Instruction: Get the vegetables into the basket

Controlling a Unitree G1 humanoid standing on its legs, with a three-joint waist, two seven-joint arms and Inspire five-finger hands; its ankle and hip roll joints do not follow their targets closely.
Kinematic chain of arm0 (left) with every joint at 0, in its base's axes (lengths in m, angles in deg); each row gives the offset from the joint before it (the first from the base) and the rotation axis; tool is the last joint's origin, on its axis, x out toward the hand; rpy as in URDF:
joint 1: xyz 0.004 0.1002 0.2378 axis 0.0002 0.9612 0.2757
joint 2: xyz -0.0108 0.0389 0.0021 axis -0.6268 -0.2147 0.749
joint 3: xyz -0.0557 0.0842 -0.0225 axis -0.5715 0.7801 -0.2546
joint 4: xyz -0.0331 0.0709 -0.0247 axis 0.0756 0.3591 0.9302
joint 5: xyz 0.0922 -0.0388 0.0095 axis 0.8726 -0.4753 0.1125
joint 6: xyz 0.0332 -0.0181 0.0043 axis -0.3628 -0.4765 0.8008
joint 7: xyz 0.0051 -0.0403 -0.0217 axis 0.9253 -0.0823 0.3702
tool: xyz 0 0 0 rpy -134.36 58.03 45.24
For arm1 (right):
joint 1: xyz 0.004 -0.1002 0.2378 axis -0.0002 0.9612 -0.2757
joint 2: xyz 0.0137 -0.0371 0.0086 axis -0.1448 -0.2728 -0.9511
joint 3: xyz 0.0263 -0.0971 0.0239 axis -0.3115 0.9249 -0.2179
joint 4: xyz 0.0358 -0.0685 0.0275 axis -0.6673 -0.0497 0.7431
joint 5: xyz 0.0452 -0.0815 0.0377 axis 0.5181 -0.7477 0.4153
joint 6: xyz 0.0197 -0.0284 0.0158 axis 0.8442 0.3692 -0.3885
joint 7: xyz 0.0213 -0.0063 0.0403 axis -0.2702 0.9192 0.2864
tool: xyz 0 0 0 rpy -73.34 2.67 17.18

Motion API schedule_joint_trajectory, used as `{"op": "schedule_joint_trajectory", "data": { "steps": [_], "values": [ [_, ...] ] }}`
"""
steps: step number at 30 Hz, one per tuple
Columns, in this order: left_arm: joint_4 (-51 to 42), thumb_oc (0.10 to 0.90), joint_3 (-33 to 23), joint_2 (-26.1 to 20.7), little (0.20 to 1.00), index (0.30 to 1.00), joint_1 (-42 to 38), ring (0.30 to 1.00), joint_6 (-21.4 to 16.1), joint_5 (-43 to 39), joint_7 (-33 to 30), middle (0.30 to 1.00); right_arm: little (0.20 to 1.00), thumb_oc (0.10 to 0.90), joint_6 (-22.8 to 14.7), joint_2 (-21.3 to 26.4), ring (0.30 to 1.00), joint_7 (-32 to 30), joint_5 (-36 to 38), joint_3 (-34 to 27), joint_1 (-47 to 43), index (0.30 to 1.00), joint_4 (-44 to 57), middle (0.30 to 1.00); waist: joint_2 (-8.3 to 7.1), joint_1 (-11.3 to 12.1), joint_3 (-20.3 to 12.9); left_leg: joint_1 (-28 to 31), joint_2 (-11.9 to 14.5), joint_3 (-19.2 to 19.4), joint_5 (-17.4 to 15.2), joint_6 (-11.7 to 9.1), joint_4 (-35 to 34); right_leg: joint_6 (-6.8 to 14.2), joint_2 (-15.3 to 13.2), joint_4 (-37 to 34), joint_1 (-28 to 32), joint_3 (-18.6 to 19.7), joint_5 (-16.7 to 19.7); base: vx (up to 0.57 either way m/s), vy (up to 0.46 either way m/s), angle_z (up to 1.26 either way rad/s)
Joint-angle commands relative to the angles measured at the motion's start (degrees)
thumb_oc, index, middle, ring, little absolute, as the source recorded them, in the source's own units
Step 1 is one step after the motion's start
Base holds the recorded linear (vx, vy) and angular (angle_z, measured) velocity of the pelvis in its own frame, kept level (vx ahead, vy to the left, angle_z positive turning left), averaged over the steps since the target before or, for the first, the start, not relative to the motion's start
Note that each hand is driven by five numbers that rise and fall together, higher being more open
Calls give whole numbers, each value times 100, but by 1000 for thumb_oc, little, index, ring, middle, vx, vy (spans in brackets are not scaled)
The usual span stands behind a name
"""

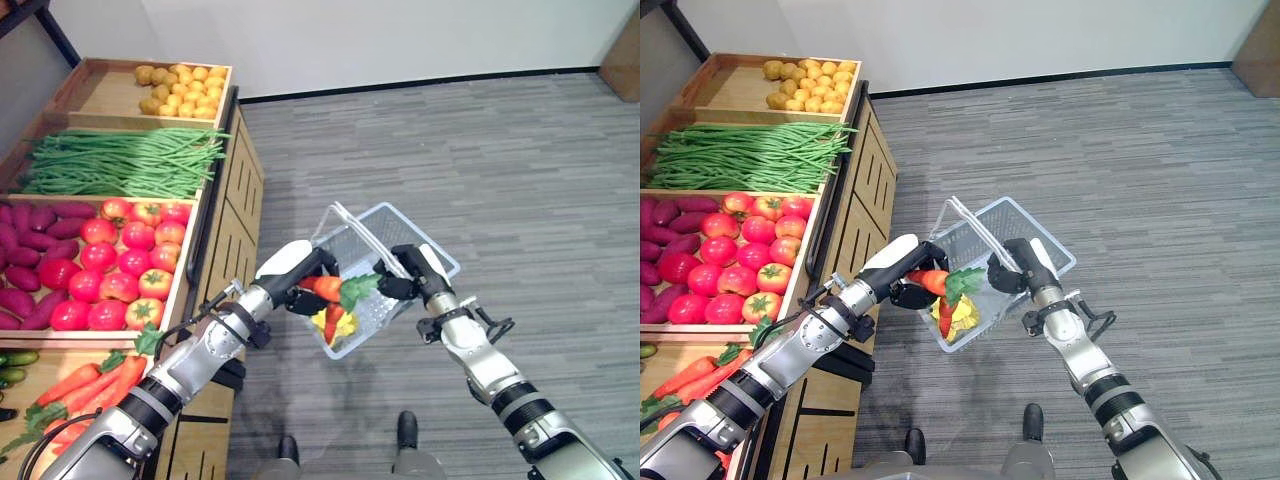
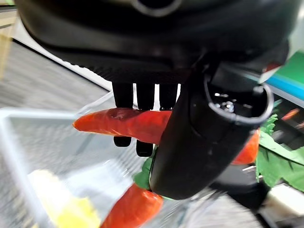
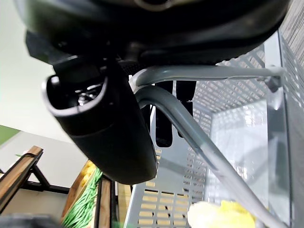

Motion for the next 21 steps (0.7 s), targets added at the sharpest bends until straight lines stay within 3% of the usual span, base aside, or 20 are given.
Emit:
{"op": "schedule_joint_trajectory", "data": {
  "steps": [1,11,12,14,21],
  "values": [
    [178,400,128,43,300,300,-694,300,-287,206,-435,300,300,400,-1022,-289,300,-71,543,-142,-647,300,1164,300,-281,-32,-666,-289,-50,-117,-11,62,4,421,-250,-1,413,-360,-554,0,0,0],
    [1391,400,154,533,300,300,-981,300,34,930,-980,300,300,400,-1123,-304,300,546,1197,562,-333,300,2240,300,-283,-234,-583,-305,8,63,15,36,4,418,-206,-1,253,-186,-509,-13,-3,-12],
    [1469,900,114,589,1000,1000,-1003,1000,106,1047,-1120,1000,300,400,-1108,-285,300,589,1182,659,-304,300,2318,300,-295,-250,-569,-311,17,73,23,36,4,413,-198,-1,241,-170,-507,-20,-21,-21],
    [1716,900,213,672,1000,1000,-1091,1000,284,1473,-1179,1000,300,400,-1065,-213,300,619,1134,742,-288,300,2333,300,-310,-272,-560,-315,38,91,28,29,4,412,-191,-1,222,-155,-505,-13,-23,-10],
    [1568,900,178,515,1000,1000,-948,1000,277,1788,-1082,1000,300,400,-953,-106,300,443,876,417,-28,300,1868,300,-293,-237,-614,-280,44,67,30,26,4,408,-181,-1,304,-201,-545,2,-2,1]
  ]
}}
